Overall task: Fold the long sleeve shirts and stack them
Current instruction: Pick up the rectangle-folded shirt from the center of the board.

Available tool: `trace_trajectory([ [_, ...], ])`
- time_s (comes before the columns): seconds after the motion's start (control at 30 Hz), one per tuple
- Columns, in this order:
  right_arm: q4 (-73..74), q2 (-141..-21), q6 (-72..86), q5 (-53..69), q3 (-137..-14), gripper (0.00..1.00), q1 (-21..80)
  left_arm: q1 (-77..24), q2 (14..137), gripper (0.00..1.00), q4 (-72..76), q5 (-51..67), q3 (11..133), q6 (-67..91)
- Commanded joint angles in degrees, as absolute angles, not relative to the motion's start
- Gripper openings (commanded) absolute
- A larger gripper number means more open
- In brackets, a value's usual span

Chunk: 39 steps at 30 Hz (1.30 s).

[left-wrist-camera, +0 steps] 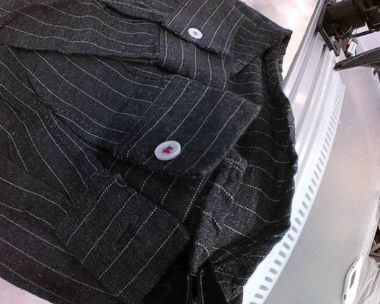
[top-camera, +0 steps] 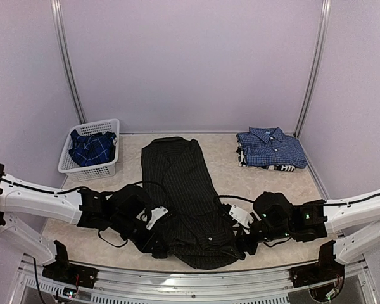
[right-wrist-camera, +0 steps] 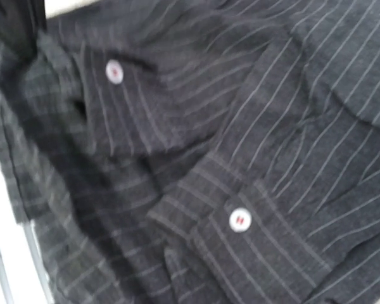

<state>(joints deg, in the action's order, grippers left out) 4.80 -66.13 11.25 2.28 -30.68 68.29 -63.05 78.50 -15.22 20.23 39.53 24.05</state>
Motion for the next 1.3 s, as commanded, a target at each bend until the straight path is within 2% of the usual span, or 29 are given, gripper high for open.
trace_trajectory([
  [0.0,0.66,-69.53,11.16,0.98,-29.19,0.83,71.32,-62.41,74.92,0.00,-20.60,24.23,39.91,27.49],
  [0.47,1.74,-84.19,11.78,-1.47,-34.24,0.79,77.17,-59.59,78.37,0.00,-26.54,27.92,40.58,23.45],
  [0.63,2.50,-87.27,11.55,-3.00,-35.73,0.73,78.03,-59.41,78.50,0.00,-26.46,28.51,40.61,22.88],
  [0.83,2.25,-89.18,12.02,-3.63,-35.95,0.45,78.05,-59.33,78.23,0.00,-26.20,28.96,40.53,22.76],
  [1.1,3.48,-87.50,13.93,-2.79,-35.85,0.01,79.48,-58.84,78.65,0.00,-24.80,29.60,40.29,23.52],
  [1.27,5.01,-84.21,18.68,1.46,-35.30,0.00,81.61,-61.08,78.73,0.00,-21.65,30.41,39.89,25.91],
])
